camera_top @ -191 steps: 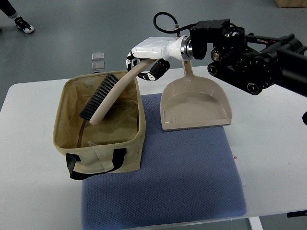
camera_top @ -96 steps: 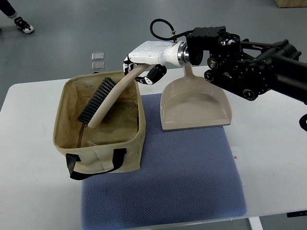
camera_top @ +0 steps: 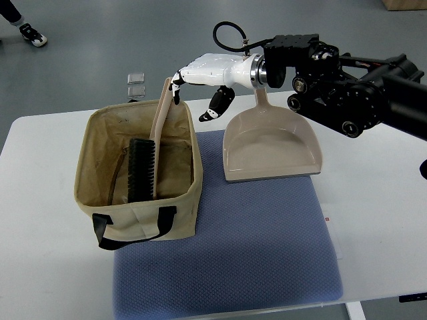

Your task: Put pink broom in yellow bag with right hand

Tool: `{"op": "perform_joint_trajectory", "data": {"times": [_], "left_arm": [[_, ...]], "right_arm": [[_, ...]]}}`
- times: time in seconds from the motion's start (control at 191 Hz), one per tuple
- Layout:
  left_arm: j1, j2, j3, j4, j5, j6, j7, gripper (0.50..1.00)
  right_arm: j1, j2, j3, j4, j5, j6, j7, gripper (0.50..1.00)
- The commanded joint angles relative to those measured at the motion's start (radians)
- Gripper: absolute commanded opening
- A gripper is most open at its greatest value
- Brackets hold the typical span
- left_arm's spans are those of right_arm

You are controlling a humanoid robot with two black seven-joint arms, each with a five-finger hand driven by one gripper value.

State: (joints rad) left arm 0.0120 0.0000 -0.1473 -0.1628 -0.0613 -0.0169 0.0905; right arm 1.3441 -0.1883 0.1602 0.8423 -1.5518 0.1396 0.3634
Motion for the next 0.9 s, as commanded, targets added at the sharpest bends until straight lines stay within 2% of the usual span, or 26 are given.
{"op": "perform_joint_trajectory", "data": {"times": [0.0,0.167,0.371,0.47,0.638,0.805,0.894], "left_arm": [[0.0,0.0,0.0,0.0,0.0,0.0,0.0,1.0],[0.0,0.0,0.0,0.0,0.0,0.0,0.0,1.0],[0.0,0.0,0.0,0.0,0.0,0.0,0.0,1.0],[0.0,0.0,0.0,0.0,0.0,0.0,0.0,1.0],[0.0,0.0,0.0,0.0,0.0,0.0,0.0,1.0],[0.0,0.0,0.0,0.0,0.0,0.0,0.0,1.0],[0.0,0.0,0.0,0.0,0.0,0.0,0.0,1.0]], "right_arm": [[0.0,-0.011,0.021,0.001,0.022,0.0,0.002,0.852],[-0.034,-0.026,0.116,-0.002,0.144,0.002,0.0,0.858],[-0.209,-0.076,0.329,-0.031,0.318,0.008,0.0,0.864],[-0.29,-0.077,0.45,-0.054,0.409,0.006,0.0,0.889],[-0.404,-0.077,0.64,-0.078,0.614,0.002,0.0,0.893],[-0.487,-0.076,0.733,-0.1,0.783,-0.003,0.0,0.895],[-0.519,-0.071,0.762,-0.118,0.858,-0.009,0.0,0.921]]}}
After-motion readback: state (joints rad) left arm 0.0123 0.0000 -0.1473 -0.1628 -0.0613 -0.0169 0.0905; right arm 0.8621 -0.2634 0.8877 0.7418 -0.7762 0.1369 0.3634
